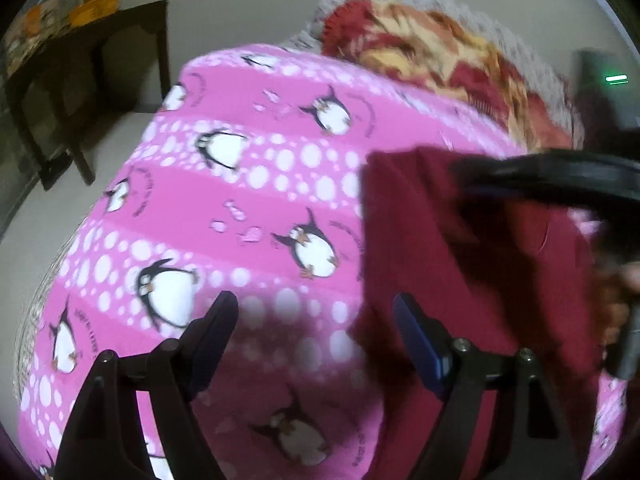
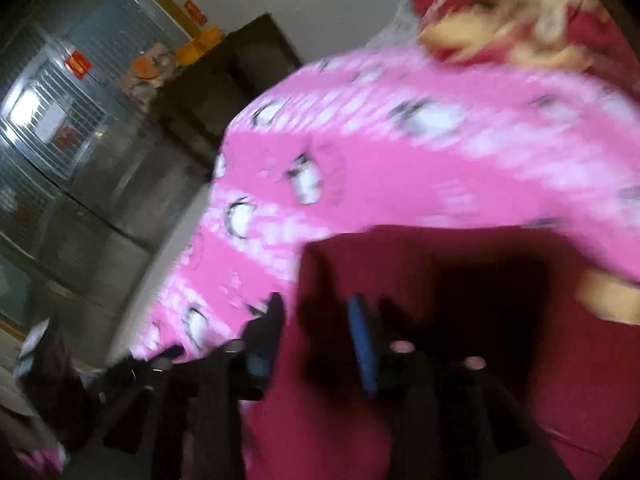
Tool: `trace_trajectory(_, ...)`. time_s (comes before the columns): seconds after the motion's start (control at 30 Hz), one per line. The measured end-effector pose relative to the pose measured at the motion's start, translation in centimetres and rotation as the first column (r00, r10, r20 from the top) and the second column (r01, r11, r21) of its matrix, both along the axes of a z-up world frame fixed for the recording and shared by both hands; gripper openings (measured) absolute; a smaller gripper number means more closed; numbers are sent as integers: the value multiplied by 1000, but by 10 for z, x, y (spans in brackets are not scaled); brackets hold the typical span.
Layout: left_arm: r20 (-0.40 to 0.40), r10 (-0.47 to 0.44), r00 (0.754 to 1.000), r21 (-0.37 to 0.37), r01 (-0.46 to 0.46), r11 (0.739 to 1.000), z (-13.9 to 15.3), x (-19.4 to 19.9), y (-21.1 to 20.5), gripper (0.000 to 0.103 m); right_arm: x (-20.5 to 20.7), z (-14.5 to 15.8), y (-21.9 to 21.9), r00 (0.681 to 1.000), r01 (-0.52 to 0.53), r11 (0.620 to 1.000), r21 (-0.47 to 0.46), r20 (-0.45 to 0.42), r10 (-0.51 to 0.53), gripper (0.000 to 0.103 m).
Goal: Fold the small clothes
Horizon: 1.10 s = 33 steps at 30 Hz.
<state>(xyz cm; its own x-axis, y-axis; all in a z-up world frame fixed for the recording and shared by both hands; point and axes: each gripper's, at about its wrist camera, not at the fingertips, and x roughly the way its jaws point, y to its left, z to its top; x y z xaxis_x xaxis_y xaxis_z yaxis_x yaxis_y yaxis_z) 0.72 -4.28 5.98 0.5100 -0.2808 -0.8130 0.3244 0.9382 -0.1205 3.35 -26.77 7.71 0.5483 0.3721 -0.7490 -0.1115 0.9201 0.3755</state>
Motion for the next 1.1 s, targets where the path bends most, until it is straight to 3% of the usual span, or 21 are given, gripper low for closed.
trace_trajectory(0.03, -7, -7, 1000, 28, 7, 1000, -5, 1, -5, 79, -17, 6, -13, 1000, 16, 998, -53, 13, -16, 57)
trace_trajectory(0.13, -47, -1, 999, 104, 5, 995, -25, 4, -14, 79, -49, 3, -36, 999, 44, 983, -179, -21, -48, 58)
trace_trajectory(0.23, -56, 9, 998, 106, -3, 994, -35, 5, -13, 81, -79, -14, -58, 995, 51, 938, -343, -68, -78, 58)
trace_trajectory(0.3, -63, 22, 998, 101, -16, 995, -33, 5, -11, 82, -100, -19, -78, 991, 75, 913, -401, -72, -113, 58)
trace_trajectory(0.4, -75, 34, 997, 105, -26, 994, -32, 7, -12, 82, -135, -15, -120, 974, 191, 903, -384, -44, -224, 58)
trace_trajectory(0.57, -19, 46, 999, 87, -45, 995, -10, 1, -17, 82, -186, -16, -175, 912, 377, 862, -338, -25, -408, 59)
trace_trajectory(0.63, -10, 47, 999, 62, -47, 997, -1, -1, -20, 82, -194, -23, -181, 901, 398, 860, -321, -39, -431, 59)
trace_trajectory(0.77, -1, 17, 1000, 78, -17, 997, 5, -4, -41, 82, -189, -26, -173, 921, 377, 886, -271, 6, -390, 59)
trace_trajectory(0.8, -3, 12, 1000, 87, -11, 996, 5, -4, -47, 82, -182, -26, -168, 926, 367, 890, -272, 15, -377, 57)
trace_trajectory(0.83, -8, 5, 1000, 95, -5, 995, 3, -5, -52, 82, -179, -27, -165, 932, 354, 895, -270, 18, -363, 35)
trace_trajectory(0.9, -17, 2, 1000, 104, 0, 995, 0, -6, -58, 82, -175, -27, -160, 937, 336, 891, -306, 15, -349, 1)
trace_trajectory(1.0, -15, 1, 1000, 115, 0, 993, -6, -12, -65, 82, -175, -16, -160, 929, 361, 862, -355, 56, -365, 1)
trace_trajectory(1.1, -19, 0, 1000, 134, 3, 991, -13, -15, -71, 82, -177, -18, -177, 896, 431, 819, -378, 70, -440, 1)
